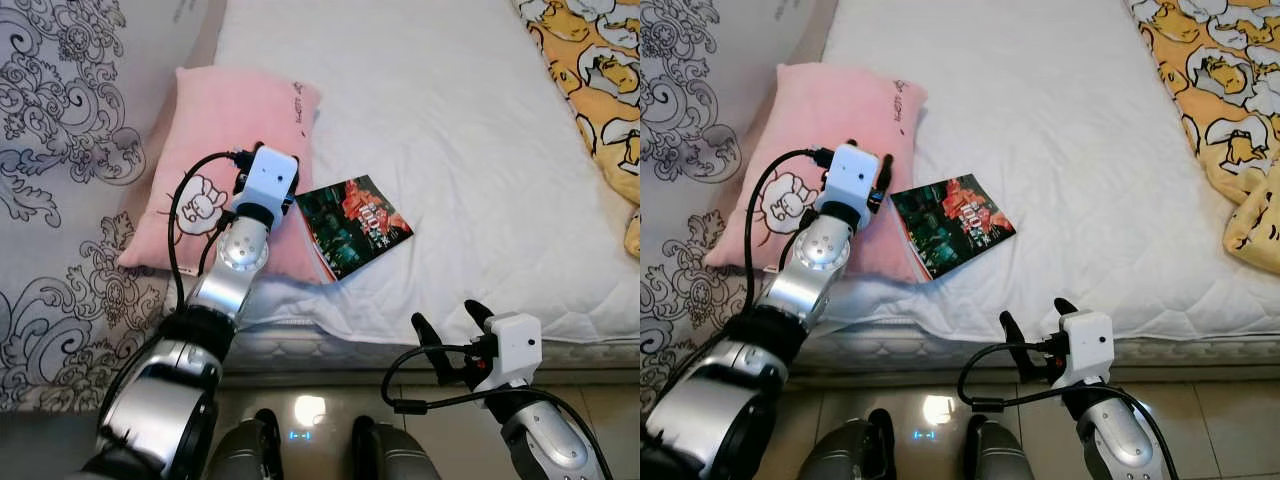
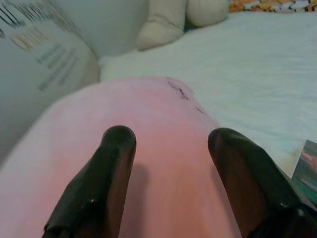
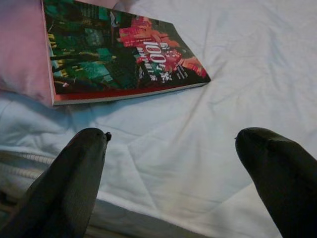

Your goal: Clean up the room

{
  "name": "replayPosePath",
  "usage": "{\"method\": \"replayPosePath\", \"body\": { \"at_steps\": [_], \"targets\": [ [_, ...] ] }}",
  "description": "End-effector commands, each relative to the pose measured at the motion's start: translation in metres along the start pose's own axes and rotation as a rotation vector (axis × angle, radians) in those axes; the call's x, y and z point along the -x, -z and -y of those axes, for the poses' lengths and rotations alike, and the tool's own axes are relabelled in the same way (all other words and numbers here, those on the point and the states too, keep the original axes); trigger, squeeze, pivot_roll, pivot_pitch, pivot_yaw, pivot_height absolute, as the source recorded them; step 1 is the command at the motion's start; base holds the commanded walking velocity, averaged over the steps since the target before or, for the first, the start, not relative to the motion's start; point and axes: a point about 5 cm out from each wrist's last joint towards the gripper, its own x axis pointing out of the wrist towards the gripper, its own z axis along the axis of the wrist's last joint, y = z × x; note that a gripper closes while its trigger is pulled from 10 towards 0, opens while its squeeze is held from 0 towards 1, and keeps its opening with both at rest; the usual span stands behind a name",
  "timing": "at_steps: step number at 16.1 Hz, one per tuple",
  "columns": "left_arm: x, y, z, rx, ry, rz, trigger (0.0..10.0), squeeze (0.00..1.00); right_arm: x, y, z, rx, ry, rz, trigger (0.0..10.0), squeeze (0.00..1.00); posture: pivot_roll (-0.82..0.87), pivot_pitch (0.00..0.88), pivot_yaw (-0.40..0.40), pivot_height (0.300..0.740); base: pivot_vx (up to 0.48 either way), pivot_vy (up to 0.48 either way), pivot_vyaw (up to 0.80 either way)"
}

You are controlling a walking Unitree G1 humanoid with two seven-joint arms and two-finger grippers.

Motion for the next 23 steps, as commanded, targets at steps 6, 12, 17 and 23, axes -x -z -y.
{"method": "replayPosePath", "body": {
  "at_steps": [6, 12, 17, 23],
  "targets": [
    [0.036, 0.021, 0.011, -0.033, 0.017, -0.055, 10.0, 0.00, 0.000, 0.004, -0.003, -0.005, -0.014, -0.023, 10.0, 0.00, -0.17, 0.233, -0.011, 0.740, 0.000, 0.000, 0.00],
    [0.038, 0.007, 0.016, -0.032, 0.038, 0.006, 10.0, 0.00, -0.002, 0.005, -0.003, -0.004, -0.016, -0.026, 10.0, 0.00, -0.16, 0.223, -0.007, 0.740, 0.000, 0.000, 0.00],
    [0.044, 0.017, 0.032, -0.180, 0.125, -0.057, 10.0, 0.00, -0.001, 0.006, -0.004, -0.005, -0.018, -0.034, 10.0, 0.00, -0.16, 0.231, -0.008, 0.740, 0.000, 0.000, 0.00],
    [0.041, 0.023, 0.042, -0.221, 0.159, -0.107, 10.0, 0.00, 0.003, 0.008, -0.007, -0.007, -0.020, -0.047, 10.0, 0.00, -0.17, 0.245, 0.001, 0.740, 0.000, 0.000, 0.00]
  ]
}}
